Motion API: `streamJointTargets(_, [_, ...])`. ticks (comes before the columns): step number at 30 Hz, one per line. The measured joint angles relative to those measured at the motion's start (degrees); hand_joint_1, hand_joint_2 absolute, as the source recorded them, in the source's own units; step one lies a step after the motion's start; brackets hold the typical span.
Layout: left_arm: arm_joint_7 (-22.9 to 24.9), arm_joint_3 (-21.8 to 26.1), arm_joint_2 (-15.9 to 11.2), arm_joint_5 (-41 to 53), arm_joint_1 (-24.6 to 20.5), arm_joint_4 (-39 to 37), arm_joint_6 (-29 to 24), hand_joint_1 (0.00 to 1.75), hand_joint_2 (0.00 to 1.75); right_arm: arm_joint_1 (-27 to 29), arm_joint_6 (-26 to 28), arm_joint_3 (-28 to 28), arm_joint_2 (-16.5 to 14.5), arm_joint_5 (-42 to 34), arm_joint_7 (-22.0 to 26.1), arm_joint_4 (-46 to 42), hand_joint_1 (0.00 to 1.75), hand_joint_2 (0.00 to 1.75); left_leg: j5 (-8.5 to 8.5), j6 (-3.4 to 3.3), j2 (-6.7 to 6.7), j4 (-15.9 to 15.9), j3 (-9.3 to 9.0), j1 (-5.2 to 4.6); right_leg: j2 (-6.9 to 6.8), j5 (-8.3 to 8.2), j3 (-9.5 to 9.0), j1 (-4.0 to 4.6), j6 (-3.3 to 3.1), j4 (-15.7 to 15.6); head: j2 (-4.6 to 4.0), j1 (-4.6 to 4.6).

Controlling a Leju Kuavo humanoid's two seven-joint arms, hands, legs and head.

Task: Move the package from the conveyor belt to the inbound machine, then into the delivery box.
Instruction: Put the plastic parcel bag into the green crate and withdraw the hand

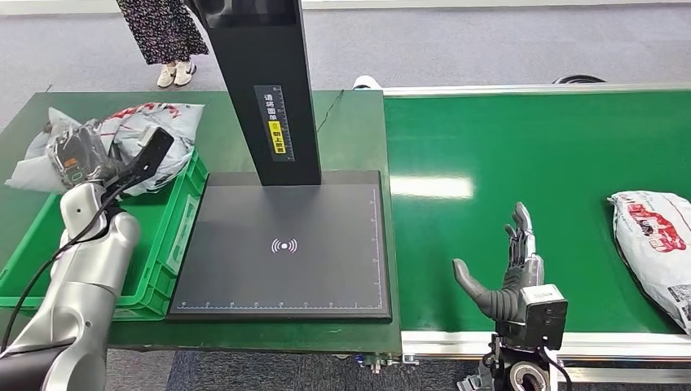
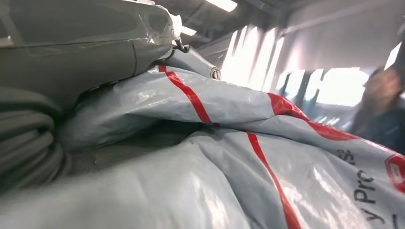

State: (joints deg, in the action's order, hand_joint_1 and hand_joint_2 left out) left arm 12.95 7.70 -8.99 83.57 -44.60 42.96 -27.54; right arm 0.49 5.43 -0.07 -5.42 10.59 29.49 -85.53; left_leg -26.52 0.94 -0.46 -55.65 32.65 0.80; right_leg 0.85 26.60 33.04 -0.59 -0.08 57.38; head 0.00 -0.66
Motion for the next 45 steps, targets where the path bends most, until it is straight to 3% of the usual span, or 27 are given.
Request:
streamJointTargets(6, [3.8,1.9,-3.2,1.7,-0.7,-7.6,10.2,1.75,1.75,-0.6,-1.4,0.0,-0.1,1.3,-0.6,0.0,0.0,1.75,0.01,0.01,-0.03,0.0,0.02,0.03,-0.01,0.01,0.01,0.03,0.0,0.0,0.0,0.02])
streamJointTargets(13, [4.4,2.8,-5.1,3.1,-0.8,-12.8,22.6,1.71,1.75,-1.6,-2.3,-0.1,-0.7,2.6,-0.8,0.5,0.0,1.75,0.0,0.01,-0.03,0.0,0.05,0.01,-0.01,0.01,0.01,0.01,0.0,0.0,0.0,0.02])
streamJointTargets(14, [4.2,2.9,-5.3,3.1,-0.9,-13.3,23.4,1.4,1.75,-1.7,-2.4,-0.1,-0.7,2.7,-0.9,0.6,0.0,1.75,0.0,0.01,-0.03,0.0,0.05,0.01,-0.01,0.01,0.01,0.01,0.0,0.0,0.0,0.02])
streamJointTargets(17, [3.2,3.1,-5.5,2.7,-1.0,-14.2,24.3,0.14,1.75,-1.9,-2.7,-0.2,-0.9,2.9,-0.9,0.7,0.0,1.75,0.0,0.01,-0.05,0.0,0.04,0.02,-0.02,0.0,0.01,0.01,0.0,0.0,0.0,0.02])
streamJointTargets(18, [2.9,3.1,-5.5,2.6,-1.0,-14.4,24.0,0.02,1.75,-1.9,-2.8,-0.2,-1.0,3.0,-1.0,0.8,0.0,1.75,0.01,0.01,-0.05,0.0,0.04,0.02,-0.02,0.0,0.01,0.02,0.0,0.0,0.0,0.02])
streamJointTargets(22, [2.5,3.2,-5.5,2.5,-1.0,-14.7,20.5,0.0,1.75,-1.9,-2.9,-0.3,-1.2,3.3,-1.1,0.8,0.0,1.75,0.01,0.01,-0.05,0.0,0.04,0.02,-0.02,0.0,0.0,0.03,0.0,0.0,0.0,0.02])
streamJointTargets(28, [2.0,3.8,-5.5,1.0,-0.8,-13.5,10.3,0.0,1.75,-1.9,-2.9,-0.5,-1.6,3.4,-1.2,0.8,0.0,1.75,0.01,0.01,-0.04,0.0,0.04,0.01,-0.02,0.0,0.0,0.01,0.0,0.0,0.0,0.03])
streamJointTargets(33, [1.1,4.3,-5.5,0.1,-0.4,-12.0,7.1,0.0,1.75,-1.9,-2.9,-0.5,-1.6,3.4,-1.3,0.8,0.0,1.75,0.01,0.01,-0.04,0.0,0.04,0.01,-0.02,0.0,0.0,0.01,0.0,0.0,0.0,0.03])
streamJointTargets(37, [-1.4,4.8,-5.3,-2.6,0.2,-10.7,3.8,0.0,0.0,-1.9,-2.8,-0.5,-1.6,3.3,-1.4,0.8,0.0,1.75,0.01,0.01,-0.04,0.0,0.04,0.02,-0.02,0.0,0.01,0.02,0.0,0.0,0.0,0.02])
streamJointTargets(40, [-7.7,5.6,-4.4,-10.7,1.9,-7.3,2.1,0.0,0.0,-1.7,-2.4,-0.6,-1.6,3.3,-1.7,0.8,0.0,1.75,0.0,0.01,-0.05,0.0,0.03,0.01,-0.02,0.01,0.02,0.01,0.0,0.0,0.0,0.03])
streamJointTargets(45, [-15.6,5.9,-1.6,-26.5,7.7,4.7,4.5,0.0,0.0,-0.7,-1.8,-1.4,-1.6,3.3,-1.8,0.0,0.0,1.75,-0.03,0.0,-0.02,0.0,0.04,-0.02,-0.01,0.01,0.03,-0.02,0.01,0.0,0.0,0.03])
